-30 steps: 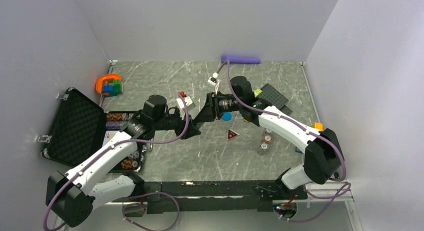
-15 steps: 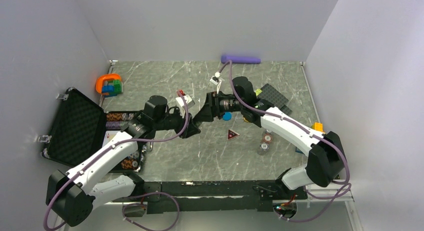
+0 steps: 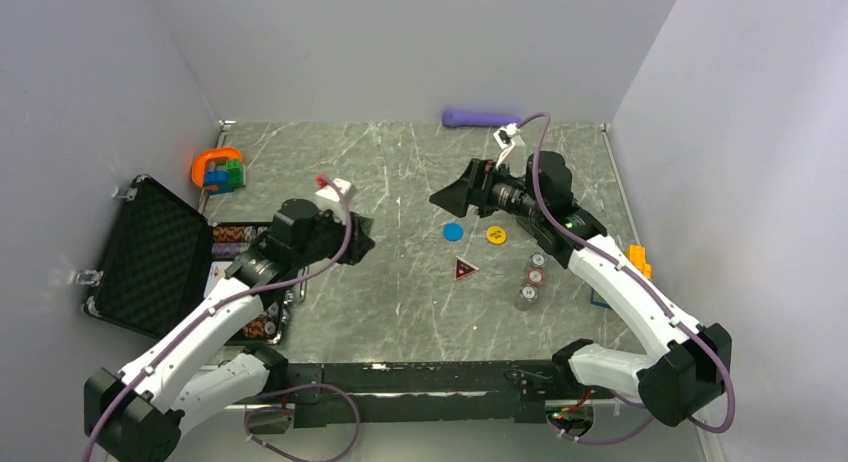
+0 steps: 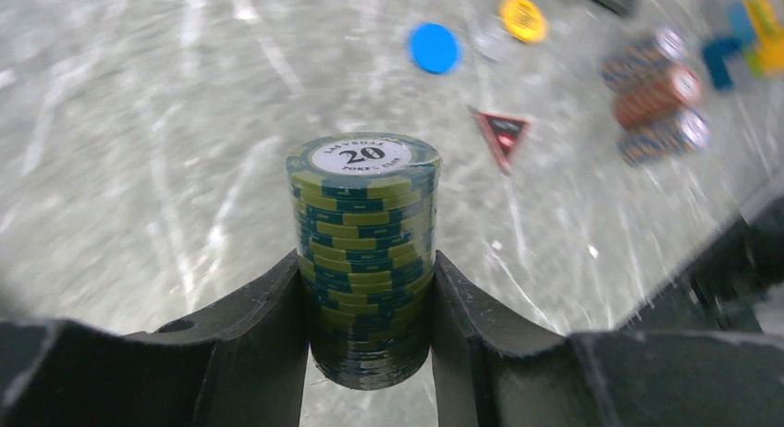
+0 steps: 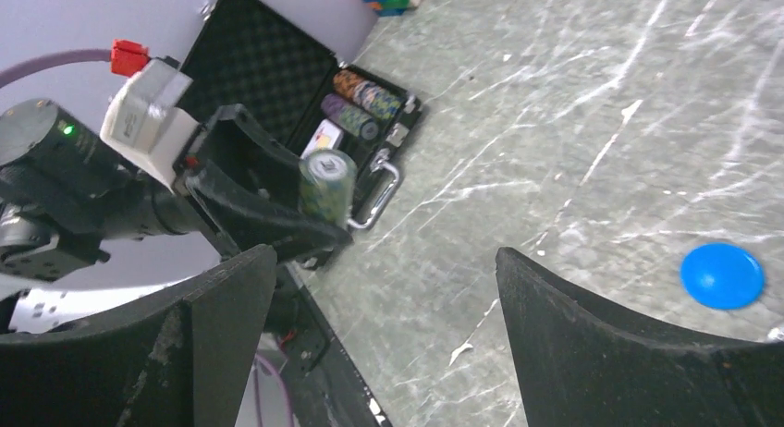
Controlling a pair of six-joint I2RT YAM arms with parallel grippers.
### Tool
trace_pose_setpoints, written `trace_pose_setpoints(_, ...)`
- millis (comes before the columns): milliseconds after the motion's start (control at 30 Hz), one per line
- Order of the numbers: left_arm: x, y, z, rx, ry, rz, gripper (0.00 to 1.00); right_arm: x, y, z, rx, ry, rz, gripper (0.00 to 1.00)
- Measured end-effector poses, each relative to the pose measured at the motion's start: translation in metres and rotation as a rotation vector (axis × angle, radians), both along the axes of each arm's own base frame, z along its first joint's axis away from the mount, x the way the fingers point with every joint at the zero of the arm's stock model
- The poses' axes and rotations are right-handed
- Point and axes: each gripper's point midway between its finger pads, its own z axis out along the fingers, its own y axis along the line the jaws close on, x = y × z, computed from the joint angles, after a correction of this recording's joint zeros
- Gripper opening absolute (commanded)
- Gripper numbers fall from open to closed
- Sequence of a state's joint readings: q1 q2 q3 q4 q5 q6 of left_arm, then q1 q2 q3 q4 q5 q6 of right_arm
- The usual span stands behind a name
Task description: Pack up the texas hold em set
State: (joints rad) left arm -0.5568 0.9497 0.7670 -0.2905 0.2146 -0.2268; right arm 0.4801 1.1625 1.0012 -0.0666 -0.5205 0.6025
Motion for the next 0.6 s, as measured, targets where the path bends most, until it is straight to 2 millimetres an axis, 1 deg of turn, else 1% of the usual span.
trace_pose_setpoints(33, 0.005, 0.01, -0.001, -0.002, 0.006, 0.063, 0.0, 0.002, -0.003, -0.001, -0.004, 0.0, -0.021, 0.92)
trace_pose_setpoints(67, 0.011, 0.025, -0.002, -0.015, 0.012, 0.151, 0.0, 0.004, -0.006, -0.001, -0.009, 0.001, -0.038, 0.92)
trace_pose_setpoints(100, 0.016, 0.041, -0.004, -0.033, 0.019, 0.244, 0.0, 0.006, -0.007, -0.002, -0.013, 0.002, -0.051, 0.92)
trace_pose_setpoints(167, 0.022, 0.081, -0.012, -0.079, 0.03, 0.448, 0.0, 0.008, -0.01, -0.003, -0.019, 0.005, -0.068, 0.92)
trace_pose_setpoints(233, 0.02, 0.124, -0.022, -0.13, 0.037, 0.666, 0.0, 0.009, -0.011, -0.006, -0.026, 0.012, -0.079, 0.92)
trace_pose_setpoints(267, 0.016, 0.142, -0.027, -0.149, 0.04, 0.761, 0.0, 0.009, -0.011, -0.007, -0.029, 0.018, -0.081, 0.91)
trace_pose_setpoints(367, 0.002, 0.174, -0.035, -0.194, 0.058, 0.958, 0.0, 0.008, -0.012, -0.009, -0.035, 0.029, -0.081, 0.91)
trace_pose_setpoints(467, -0.012, 0.202, -0.039, -0.236, 0.08, 1.147, 0.0, 0.007, -0.012, -0.011, -0.036, 0.036, -0.082, 0.91)
trace_pose_setpoints(533, -0.021, 0.218, -0.046, -0.261, 0.107, 1.267, 0.0, 0.007, -0.012, -0.011, -0.037, 0.039, -0.083, 0.91)
trace_pose_setpoints(600, -0.029, 0.23, -0.056, -0.283, 0.141, 1.364, 0.0, 0.007, -0.012, -0.012, -0.039, 0.043, -0.085, 0.91)
